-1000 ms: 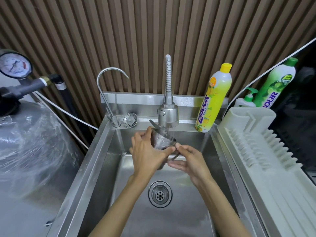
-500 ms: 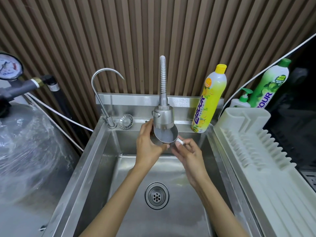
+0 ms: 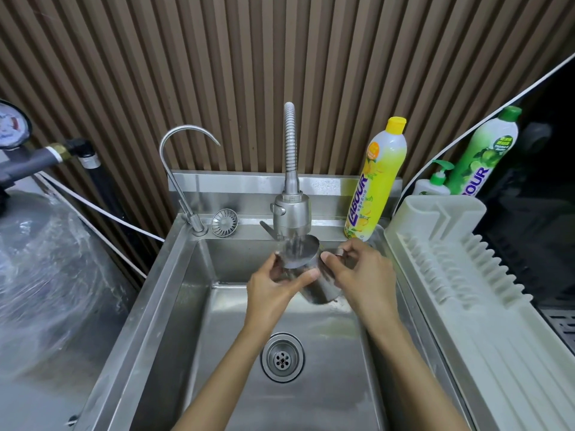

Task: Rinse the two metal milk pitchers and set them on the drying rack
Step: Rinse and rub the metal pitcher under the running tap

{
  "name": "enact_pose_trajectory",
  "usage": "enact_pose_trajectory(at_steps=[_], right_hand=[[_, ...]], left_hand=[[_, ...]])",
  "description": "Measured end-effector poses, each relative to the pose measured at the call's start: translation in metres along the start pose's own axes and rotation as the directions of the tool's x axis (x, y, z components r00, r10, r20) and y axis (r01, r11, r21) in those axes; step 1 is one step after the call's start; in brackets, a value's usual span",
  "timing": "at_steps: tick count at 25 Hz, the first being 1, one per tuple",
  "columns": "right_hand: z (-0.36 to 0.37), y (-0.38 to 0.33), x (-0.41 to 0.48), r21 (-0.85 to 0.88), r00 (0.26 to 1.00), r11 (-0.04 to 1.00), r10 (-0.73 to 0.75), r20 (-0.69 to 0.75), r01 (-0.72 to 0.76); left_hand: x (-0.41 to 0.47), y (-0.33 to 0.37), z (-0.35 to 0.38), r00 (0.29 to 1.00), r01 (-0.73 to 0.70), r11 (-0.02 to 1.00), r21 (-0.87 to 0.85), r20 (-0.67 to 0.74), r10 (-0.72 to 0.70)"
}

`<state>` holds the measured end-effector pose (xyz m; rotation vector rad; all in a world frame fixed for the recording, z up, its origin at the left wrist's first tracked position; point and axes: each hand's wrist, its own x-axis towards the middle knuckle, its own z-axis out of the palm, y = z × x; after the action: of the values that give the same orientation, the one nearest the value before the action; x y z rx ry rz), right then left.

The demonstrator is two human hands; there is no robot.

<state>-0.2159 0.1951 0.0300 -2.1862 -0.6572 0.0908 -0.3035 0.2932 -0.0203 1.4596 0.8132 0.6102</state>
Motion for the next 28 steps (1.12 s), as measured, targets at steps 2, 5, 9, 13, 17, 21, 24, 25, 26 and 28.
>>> enact_pose_trajectory(at_steps=[2, 5, 9, 13, 17, 21, 24, 25, 26, 28], right_hand=[[0.006, 0.002, -0.004, 0.029, 0.995, 0.996, -0.078, -0.067, 0.08], [0.025, 0.013, 0.002, 0.643, 0.997, 0.764, 0.018, 0.073, -0.061], [0.046, 0.023, 0.003, 0.835, 0.88, 0.299, 0.039, 0.473, -0.462], [0.038, 0.021, -0.002, 0.702, 0.81, 0.436, 0.118, 0.575, -0.563], [0.022, 0.014, 0.006, 0.509, 0.91, 0.769, 0.228, 0.346, -0.386], [0.031, 0.002, 0.011, -0.144, 0.994, 0.985, -0.081, 0.077, 0.091], [0.045, 0.0, 0.022, -0.315, 0.948, 0.895, -0.309, 0.077, 0.318], [0.049, -0.001, 0.025, -0.364, 0.922, 0.85, -0.379, 0.079, 0.38], [0.053, 0.0, 0.028, -0.419, 0.884, 0.791, -0.463, 0.069, 0.447], [0.059, 0.002, 0.032, -0.507, 0.826, 0.69, -0.558, 0.081, 0.517]], left_hand=[[0.008, -0.001, 0.006, 0.998, 0.004, 0.989, -0.146, 0.066, 0.006], [0.022, 0.007, 0.006, 0.991, -0.133, 0.981, -0.143, -0.036, 0.129], [0.012, 0.026, -0.01, 0.927, -0.303, 0.9, 0.314, -0.122, 0.355], [-0.011, 0.029, -0.013, 0.909, -0.136, 0.79, 0.598, -0.242, 0.34], [-0.004, 0.01, -0.012, 0.978, -0.034, 0.872, 0.488, -0.164, 0.13], [0.023, -0.016, -0.015, 0.961, 0.204, 0.944, 0.26, 0.13, -0.244], [0.041, -0.021, -0.01, 0.947, 0.233, 0.899, 0.37, 0.123, -0.296], [0.046, -0.02, -0.007, 0.948, 0.232, 0.879, 0.417, 0.105, -0.3], [0.049, -0.02, -0.006, 0.946, 0.244, 0.863, 0.442, 0.087, -0.312], [0.055, -0.02, -0.005, 0.942, 0.256, 0.849, 0.462, 0.078, -0.326]])
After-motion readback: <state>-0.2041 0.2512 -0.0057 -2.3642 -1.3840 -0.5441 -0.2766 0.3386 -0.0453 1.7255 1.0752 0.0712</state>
